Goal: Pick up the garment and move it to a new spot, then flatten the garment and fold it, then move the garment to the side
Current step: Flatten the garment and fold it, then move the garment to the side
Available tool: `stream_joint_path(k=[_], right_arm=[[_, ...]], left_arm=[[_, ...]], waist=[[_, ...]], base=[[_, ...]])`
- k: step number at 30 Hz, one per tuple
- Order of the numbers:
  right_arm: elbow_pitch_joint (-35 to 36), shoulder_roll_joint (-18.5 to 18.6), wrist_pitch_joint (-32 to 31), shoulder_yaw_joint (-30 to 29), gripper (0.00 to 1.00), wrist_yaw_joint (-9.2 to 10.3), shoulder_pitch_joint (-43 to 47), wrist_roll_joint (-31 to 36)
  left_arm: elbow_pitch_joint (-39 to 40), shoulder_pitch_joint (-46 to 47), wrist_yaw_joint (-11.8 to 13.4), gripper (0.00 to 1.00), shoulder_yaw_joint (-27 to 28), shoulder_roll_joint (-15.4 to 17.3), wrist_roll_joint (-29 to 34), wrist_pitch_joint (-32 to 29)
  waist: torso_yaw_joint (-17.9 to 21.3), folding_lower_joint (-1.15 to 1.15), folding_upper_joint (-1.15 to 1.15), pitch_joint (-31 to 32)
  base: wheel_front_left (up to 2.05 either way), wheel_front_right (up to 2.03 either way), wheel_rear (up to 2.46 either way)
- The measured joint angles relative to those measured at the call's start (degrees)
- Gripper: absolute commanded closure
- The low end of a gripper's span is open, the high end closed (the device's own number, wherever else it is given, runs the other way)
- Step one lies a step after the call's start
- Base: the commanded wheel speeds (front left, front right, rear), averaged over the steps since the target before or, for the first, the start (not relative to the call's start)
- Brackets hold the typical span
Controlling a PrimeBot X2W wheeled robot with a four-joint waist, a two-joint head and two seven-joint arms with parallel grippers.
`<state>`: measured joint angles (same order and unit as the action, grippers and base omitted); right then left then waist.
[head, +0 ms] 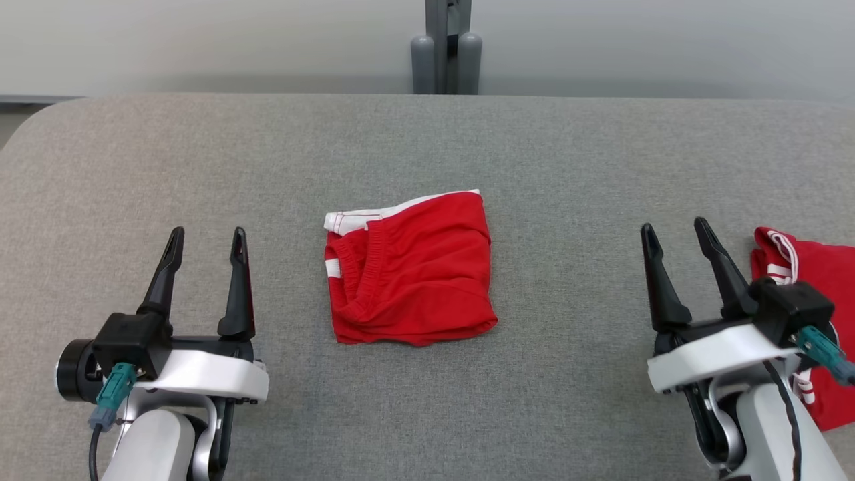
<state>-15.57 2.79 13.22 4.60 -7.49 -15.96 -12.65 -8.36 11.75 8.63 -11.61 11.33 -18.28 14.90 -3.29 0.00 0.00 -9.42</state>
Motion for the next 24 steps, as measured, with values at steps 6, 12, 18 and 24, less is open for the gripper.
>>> stream_joint_path(k=[6,12,18,24], right_arm=[[4.3,0.0,-2.7,-2.2,0.0,0.0,4.9,1.8],[6.4,0.0,-3.9,-2.6,0.0,0.0,7.2,0.7],[7.2,0.0,-5.0,-2.8,0.0,0.0,7.3,0.6],[2.9,0.0,-7.3,-1.0,0.0,0.0,4.6,0.5]], left_arm=[[0.0,-1.2,-0.1,0.0,1.2,0.1,0.6,0.0],[-0.3,-2.1,-0.1,0.0,1.2,0.4,1.2,0.0],[-0.2,-1.8,-0.5,0.0,0.9,0.3,1.3,0.0],[-0.5,-0.7,-1.8,0.0,0.2,0.0,1.3,0.0]], waist=[[0.7,0.0,0.0,1.1],[0.9,0.0,0.0,1.3],[-0.3,0.0,0.0,1.0],[-3.2,0.0,0.0,0.1]], base=[[0.0,0.0,0.0],[0.0,0.0,0.0],[0.0,0.0,0.0],[0.0,0.0,0.0]])
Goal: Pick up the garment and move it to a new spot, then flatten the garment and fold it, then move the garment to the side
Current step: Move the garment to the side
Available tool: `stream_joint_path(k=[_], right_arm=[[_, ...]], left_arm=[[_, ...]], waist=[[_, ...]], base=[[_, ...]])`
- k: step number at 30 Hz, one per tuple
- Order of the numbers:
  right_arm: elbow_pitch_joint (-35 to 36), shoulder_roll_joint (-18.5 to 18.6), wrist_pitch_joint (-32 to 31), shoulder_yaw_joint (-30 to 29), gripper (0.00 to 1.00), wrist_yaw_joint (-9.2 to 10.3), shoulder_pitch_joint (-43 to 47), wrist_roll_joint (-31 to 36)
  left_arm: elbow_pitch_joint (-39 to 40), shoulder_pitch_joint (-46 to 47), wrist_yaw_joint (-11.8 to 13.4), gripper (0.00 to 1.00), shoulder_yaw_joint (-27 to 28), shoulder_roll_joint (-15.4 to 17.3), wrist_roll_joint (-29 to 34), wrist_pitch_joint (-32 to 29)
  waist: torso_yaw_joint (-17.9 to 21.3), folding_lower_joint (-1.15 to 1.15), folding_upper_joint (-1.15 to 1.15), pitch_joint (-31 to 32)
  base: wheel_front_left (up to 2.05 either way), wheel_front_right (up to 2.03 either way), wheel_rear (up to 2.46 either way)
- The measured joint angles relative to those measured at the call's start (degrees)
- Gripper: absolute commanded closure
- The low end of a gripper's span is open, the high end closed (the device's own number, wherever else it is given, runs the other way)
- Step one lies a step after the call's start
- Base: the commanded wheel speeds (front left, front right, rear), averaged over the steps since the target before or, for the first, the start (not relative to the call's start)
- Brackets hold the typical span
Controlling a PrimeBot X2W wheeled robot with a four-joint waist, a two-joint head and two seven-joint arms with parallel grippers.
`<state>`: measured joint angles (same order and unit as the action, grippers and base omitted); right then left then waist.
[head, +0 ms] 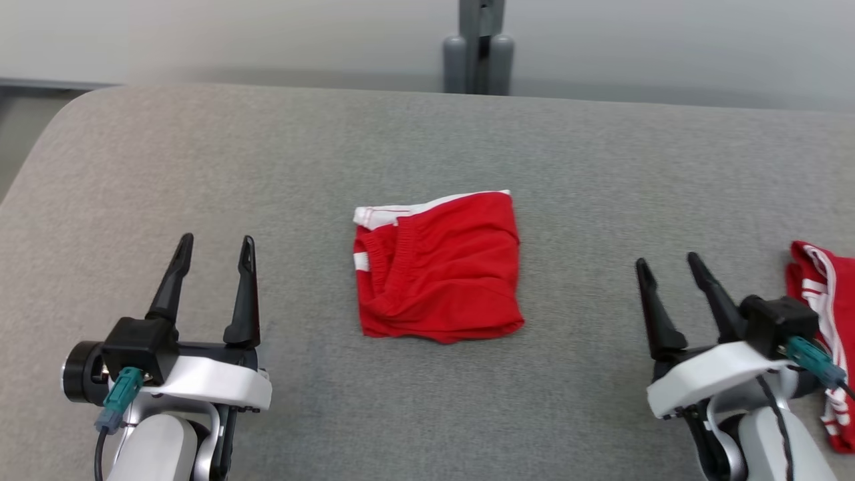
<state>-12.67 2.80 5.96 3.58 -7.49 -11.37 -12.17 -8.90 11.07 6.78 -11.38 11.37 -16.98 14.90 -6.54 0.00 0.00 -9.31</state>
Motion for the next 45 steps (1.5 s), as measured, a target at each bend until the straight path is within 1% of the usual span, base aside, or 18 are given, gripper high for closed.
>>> stream_joint_path(k=[6,13,19,24,25,26,27,31,36,40,45], right_arm=[[-11.5,-0.1,0.2,2.8,0.0,0.0,-5.8,-1.9],[-24.3,-0.1,2.1,8.5,0.0,0.0,-11.8,-5.6],[-30.1,-0.1,3.6,13.1,0.0,0.0,-14.8,-9.1],[-34.6,-0.1,4.1,16.9,0.0,0.0,-16.7,-12.1],[-35.2,0.0,4.1,17.6,0.51,0.0,-17.1,-12.6],[-36.0,0.0,4.1,18.0,0.64,0.0,-17.6,-13.1],[-36.5,0.0,4.4,18.4,1.0,0.0,-17.9,-13.5],[-38.2,0.0,5.4,19.8,1.0,0.0,-19.0,-15.6],[-38.5,-0.4,7.3,20.0,1.0,-0.02,-19.5,-15.9],[-37.4,0.0,8.3,18.6,1.0,-0.02,-18.5,-14.5],[-33.2,1.8,8.8,16.0,1.0,-0.04,-15.0,-11.2]], left_arm=[[-1.5,0.6,-1.7,0.0,-0.4,-0.4,-0.7,0.0],[-2.2,1.0,-2.2,0.0,0.7,-1.1,-0.3,0.0],[-1.6,1.0,-2.5,0.0,2.3,-1.6,0.3,0.0],[-1.2,0.9,-3.0,0.0,3.5,-2.5,1.1,0.0],[-1.2,0.9,-3.0,0.0,3.7,-2.7,1.3,0.0],[-1.2,0.9,-3.2,0.0,3.9,-2.9,1.4,0.0],[-1.2,0.9,-3.3,0.0,4.0,-3.0,1.6,0.0],[-1.0,0.9,-3.7,0.0,4.2,-3.5,2.6,0.0],[-0.5,0.8,-4.2,0.0,4.2,-3.9,3.5,0.0],[0.7,0.7,-4.3,0.0,4.5,-3.8,4.1,0.0],[1.9,0.6,-4.4,0.0,4.9,-3.0,4.5,0.0]], waist=[[-3.8,0.0,0.0,-1.0],[-7.9,0.0,0.0,-1.9],[-9.9,0.0,0.0,-2.3],[-10.3,0.0,0.0,-2.5],[-10.3,0.0,0.0,-2.5],[-10.3,0.0,0.0,-2.5],[-10.3,0.0,0.0,-2.6],[-9.8,0.0,0.0,-2.6],[-8.2,0.0,0.0,-2.8],[-5.6,0.01,0.0,-3.2],[-0.9,0.0,0.0,-3.9]], base=[[0.0,0.0,0.0],[0.0,0.0,0.0],[0.0,0.0,0.0],[0.0,0.0,0.0],[0.0,0.0,0.0],[0.0,0.0,0.0],[0.0,0.0,0.0],[0.0,0.0,0.0],[0.0,0.0,0.0],[0.0,0.0,0.0],[0.0,0.0,0.0]])
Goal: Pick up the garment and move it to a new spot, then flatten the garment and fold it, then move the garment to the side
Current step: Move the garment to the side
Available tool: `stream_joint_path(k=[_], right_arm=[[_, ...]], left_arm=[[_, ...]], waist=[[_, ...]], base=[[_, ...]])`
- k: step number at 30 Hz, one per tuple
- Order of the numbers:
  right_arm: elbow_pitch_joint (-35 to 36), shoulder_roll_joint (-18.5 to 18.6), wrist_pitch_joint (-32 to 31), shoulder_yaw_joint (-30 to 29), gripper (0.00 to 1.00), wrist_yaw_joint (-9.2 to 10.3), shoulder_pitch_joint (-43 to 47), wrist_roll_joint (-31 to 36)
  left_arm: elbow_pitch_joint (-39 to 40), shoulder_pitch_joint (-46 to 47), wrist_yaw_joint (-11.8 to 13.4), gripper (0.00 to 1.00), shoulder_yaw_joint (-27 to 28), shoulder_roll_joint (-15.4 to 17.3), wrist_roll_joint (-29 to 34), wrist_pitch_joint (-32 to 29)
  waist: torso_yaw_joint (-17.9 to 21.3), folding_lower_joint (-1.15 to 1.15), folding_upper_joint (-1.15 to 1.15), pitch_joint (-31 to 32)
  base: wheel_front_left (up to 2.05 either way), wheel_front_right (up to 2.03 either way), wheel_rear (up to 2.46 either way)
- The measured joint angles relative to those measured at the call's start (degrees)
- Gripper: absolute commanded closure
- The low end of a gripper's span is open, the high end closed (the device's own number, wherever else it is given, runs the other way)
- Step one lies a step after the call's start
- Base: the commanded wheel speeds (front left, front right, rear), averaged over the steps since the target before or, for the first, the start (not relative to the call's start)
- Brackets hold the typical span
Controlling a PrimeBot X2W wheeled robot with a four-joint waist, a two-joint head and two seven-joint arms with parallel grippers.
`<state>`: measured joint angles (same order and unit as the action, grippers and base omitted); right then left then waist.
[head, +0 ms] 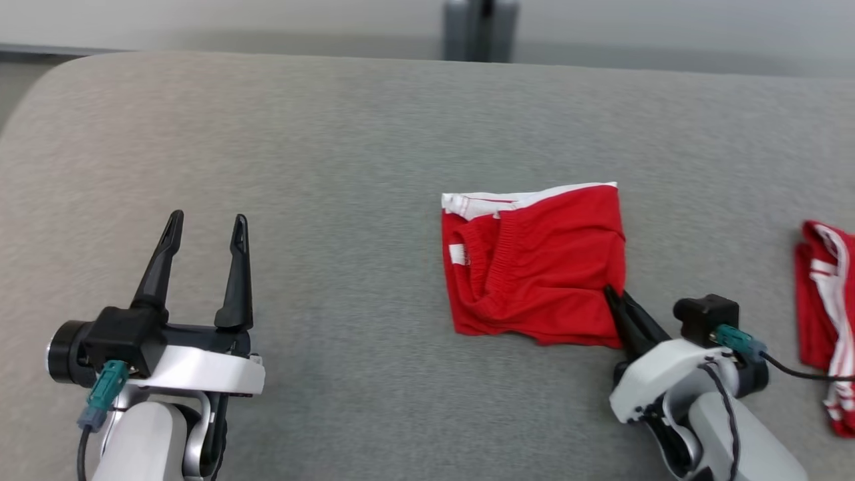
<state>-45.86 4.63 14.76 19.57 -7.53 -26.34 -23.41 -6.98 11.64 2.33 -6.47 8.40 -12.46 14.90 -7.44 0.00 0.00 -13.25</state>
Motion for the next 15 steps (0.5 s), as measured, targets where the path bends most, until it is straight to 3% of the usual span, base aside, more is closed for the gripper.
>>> stream_joint_path(k=[7,15], right_arm=[[11.0,3.4,-0.7,-3.9,1.0,0.02,4.9,8.3],[29.9,9.9,-8.0,-6.5,1.0,0.02,7.5,14.9]], left_arm=[[2.8,0.9,-0.3,0.0,-0.1,2.2,0.7,-0.9],[5.2,3.1,-0.8,0.0,-1.3,3.5,1.8,-2.8]], waist=[[9.5,0.0,0.0,-1.8],[17.7,0.0,0.0,-4.5]], base=[[0.0,0.0,0.0],[0.0,0.0,0.0]])
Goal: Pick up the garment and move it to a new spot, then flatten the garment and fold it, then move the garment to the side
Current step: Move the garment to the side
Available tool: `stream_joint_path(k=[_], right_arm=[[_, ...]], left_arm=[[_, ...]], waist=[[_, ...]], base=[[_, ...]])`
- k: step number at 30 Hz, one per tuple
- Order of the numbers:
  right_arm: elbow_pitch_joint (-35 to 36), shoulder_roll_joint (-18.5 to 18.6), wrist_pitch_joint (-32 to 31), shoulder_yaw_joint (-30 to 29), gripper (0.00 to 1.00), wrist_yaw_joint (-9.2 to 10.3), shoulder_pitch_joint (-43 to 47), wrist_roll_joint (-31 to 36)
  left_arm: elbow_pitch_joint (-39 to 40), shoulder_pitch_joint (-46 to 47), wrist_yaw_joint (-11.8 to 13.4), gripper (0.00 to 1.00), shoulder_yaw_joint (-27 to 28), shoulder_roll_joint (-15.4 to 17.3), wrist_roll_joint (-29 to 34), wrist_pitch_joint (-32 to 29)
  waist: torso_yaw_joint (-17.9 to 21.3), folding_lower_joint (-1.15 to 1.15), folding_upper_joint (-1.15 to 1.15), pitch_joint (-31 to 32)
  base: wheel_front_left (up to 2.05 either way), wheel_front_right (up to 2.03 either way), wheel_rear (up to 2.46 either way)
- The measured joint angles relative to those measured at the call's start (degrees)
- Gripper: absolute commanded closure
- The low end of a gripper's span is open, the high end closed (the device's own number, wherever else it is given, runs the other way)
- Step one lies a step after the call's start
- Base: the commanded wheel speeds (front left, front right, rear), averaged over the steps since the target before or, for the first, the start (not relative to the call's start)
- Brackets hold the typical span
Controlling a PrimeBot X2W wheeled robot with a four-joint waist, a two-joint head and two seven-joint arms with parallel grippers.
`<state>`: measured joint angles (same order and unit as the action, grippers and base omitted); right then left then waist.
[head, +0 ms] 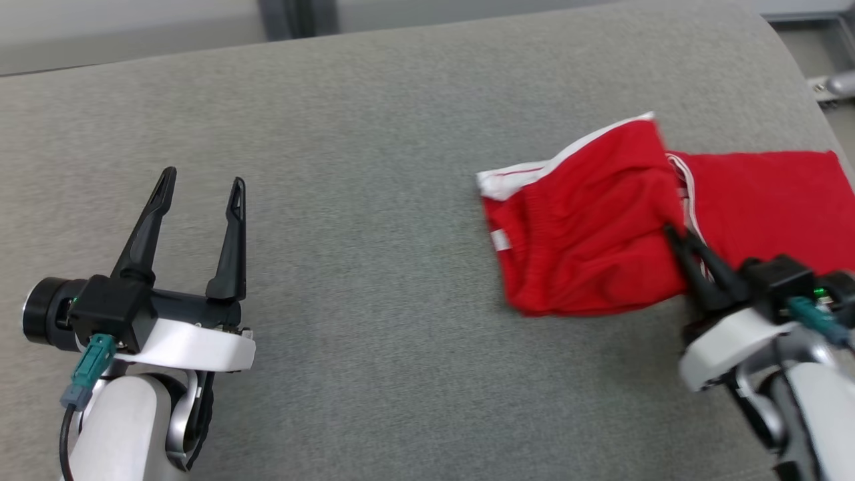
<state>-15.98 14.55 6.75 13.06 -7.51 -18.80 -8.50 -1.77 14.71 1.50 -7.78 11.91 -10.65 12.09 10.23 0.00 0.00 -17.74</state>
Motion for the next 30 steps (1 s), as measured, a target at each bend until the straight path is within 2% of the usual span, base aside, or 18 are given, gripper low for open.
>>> stream_joint_path(k=[4,8,14,19,20,21,22,26,30], right_arm=[[8.7,3.8,-4.5,-4.8,1.0,0.0,2.6,1.2],[11.7,6.0,-7.9,-8.4,1.0,0.0,2.7,0.3],[3.9,9.3,-8.9,-8.5,1.0,0.01,-1.4,-2.4],[-5.4,9.0,-7.7,-9.4,1.0,0.01,-5.2,-2.7],[-6.5,8.6,-6.6,-10.0,0.91,0.0,-5.6,-2.2],[-7.8,8.1,-6.4,-10.6,0.58,0.0,-6.2,-1.8],[-8.9,7.6,-6.1,-11.2,0.0,0.0,-6.5,-1.4],[-10.6,5.7,-3.3,-15.0,0.0,0.01,-6.6,0.7],[-9.4,3.3,-2.0,-20.6,0.0,0.01,-5.6,2.6]], left_arm=[[1.0,0.9,0.0,0.0,-0.1,0.4,0.1,-0.4],[1.4,1.0,0.1,0.0,-0.2,1.1,0.1,-1.0],[1.8,2.4,-0.2,0.0,-0.9,1.7,0.5,-1.6],[1.9,3.8,-0.4,0.0,-1.6,2.0,0.7,-1.8],[1.8,4.0,-0.4,0.0,-1.6,2.0,0.7,-1.8],[1.8,4.1,-0.4,0.0,-1.6,2.0,0.7,-1.7],[1.8,4.2,-0.4,0.0,-1.6,2.1,0.7,-1.7],[1.6,4.2,-0.1,0.0,-1.3,2.2,0.5,-1.5],[1.2,3.3,0.3,0.0,-1.0,2.0,0.0,-1.1]], waist=[[2.4,0.0,0.0,-1.6],[4.3,0.0,0.0,-2.8],[5.6,0.0,0.0,-4.5],[5.1,0.0,0.0,-5.3],[4.9,0.0,0.0,-5.4],[4.8,0.0,0.0,-5.4],[4.6,0.0,0.0,-5.5],[4.4,0.0,0.0,-5.2],[4.1,0.0,0.0,-4.4]], base=[[0.0,0.0,0.0],[0.0,0.0,0.0],[0.0,0.0,0.0],[0.0,0.0,0.0],[0.0,0.0,0.0],[0.0,0.0,0.0],[0.0,0.0,0.0],[0.0,0.0,0.0],[0.0,0.0,0.0]])
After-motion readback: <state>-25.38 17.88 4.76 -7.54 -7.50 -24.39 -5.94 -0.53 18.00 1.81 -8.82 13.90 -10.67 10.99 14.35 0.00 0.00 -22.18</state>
